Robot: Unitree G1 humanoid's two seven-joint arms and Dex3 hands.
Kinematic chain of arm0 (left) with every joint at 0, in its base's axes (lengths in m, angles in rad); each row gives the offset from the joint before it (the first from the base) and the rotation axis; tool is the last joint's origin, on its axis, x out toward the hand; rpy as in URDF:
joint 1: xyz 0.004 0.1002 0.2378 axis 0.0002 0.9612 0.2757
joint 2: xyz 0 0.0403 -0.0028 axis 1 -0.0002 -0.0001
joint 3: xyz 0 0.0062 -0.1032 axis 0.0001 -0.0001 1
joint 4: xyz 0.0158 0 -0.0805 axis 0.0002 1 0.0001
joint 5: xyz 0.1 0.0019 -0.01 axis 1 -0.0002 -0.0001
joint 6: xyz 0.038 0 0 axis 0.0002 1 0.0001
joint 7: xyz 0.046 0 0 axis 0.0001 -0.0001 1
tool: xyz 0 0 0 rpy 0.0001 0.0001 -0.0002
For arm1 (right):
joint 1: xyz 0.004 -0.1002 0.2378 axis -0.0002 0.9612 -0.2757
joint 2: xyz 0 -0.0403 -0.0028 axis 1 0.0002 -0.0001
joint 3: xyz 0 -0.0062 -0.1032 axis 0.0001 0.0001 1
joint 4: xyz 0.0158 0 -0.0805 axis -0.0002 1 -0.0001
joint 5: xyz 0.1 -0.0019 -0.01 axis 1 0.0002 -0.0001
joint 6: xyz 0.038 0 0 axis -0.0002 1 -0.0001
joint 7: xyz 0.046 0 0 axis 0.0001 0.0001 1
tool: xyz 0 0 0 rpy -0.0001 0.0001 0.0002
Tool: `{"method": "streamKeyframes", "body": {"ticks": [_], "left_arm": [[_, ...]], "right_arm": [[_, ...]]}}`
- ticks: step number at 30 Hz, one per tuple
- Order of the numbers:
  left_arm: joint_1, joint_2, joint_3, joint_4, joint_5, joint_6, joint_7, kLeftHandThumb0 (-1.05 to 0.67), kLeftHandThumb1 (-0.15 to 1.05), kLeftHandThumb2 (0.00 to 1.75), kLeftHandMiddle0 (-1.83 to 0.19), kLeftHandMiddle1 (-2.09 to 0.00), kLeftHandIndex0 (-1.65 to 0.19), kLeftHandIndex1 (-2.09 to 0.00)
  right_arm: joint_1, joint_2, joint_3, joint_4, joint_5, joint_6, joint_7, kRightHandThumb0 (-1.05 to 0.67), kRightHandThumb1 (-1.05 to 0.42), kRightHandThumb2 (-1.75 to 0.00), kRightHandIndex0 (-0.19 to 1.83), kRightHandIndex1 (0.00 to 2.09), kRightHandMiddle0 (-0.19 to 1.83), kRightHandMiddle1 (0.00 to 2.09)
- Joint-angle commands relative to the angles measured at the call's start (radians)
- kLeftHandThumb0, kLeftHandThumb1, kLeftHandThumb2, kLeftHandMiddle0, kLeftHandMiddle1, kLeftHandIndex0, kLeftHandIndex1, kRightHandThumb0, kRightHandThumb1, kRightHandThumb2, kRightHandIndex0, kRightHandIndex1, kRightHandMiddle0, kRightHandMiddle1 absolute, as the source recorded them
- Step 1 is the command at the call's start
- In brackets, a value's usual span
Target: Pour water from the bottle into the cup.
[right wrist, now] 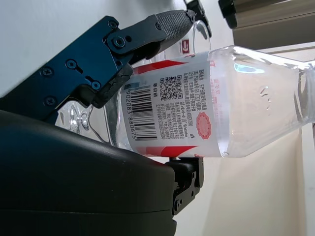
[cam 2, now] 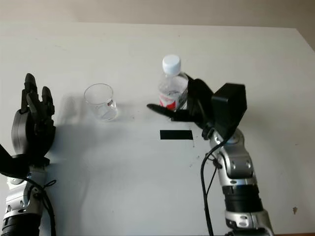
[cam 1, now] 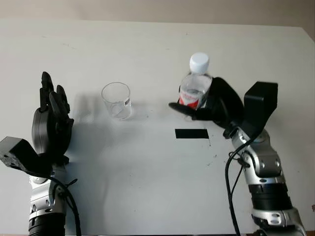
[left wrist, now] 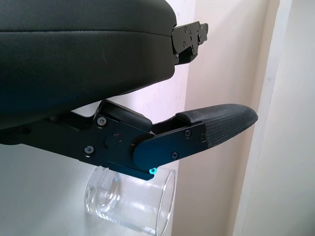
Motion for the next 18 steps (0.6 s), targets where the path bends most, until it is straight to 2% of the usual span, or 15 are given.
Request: {"method": "streamKeyframes", "body": {"ticks": [1, 8, 15, 17, 18], "left_arm": [[0.018, 0.005, 0.006, -0.006, -0.006, 0.003, 0.000, -0.78, 1.05, 0.71, 0.19, -0.04, 0.19, 0.00], [0.024, 0.009, 0.009, -0.017, -0.006, 0.013, 0.000, -0.78, 1.05, 0.73, 0.19, -0.05, 0.19, 0.00], [0.027, 0.012, 0.013, -0.021, -0.001, 0.014, 0.003, -0.79, 1.05, 0.73, 0.17, -0.06, 0.19, -0.01], [0.028, 0.013, 0.014, -0.022, -0.002, 0.016, 0.003, -0.79, 1.05, 0.73, 0.17, -0.06, 0.19, -0.02], [0.028, 0.014, 0.015, -0.022, -0.003, 0.016, 0.002, -0.79, 1.05, 0.73, 0.16, -0.06, 0.19, -0.02]], "right_arm": [[0.013, 0.011, -0.009, -0.038, 0.026, 0.012, 0.003, -0.19, -1.05, -0.41, 1.66, 2.09, 1.29, 2.09], [0.068, 0.030, -0.030, -0.114, 0.073, 0.149, -0.066, -0.23, -1.05, -0.42, 1.69, 2.09, 1.34, 2.09], [0.081, 0.034, -0.048, -0.088, 0.073, 0.163, -0.100, -0.24, -1.05, -0.42, 1.69, 2.09, 1.30, 2.09], [0.081, 0.035, -0.049, -0.082, 0.067, 0.162, -0.112, -0.24, -1.05, -0.40, 1.66, 2.09, 1.20, 2.09], [0.082, 0.035, -0.049, -0.080, 0.064, 0.162, -0.118, -0.24, -1.05, -0.40, 1.61, 2.09, 1.07, 2.09]]}}
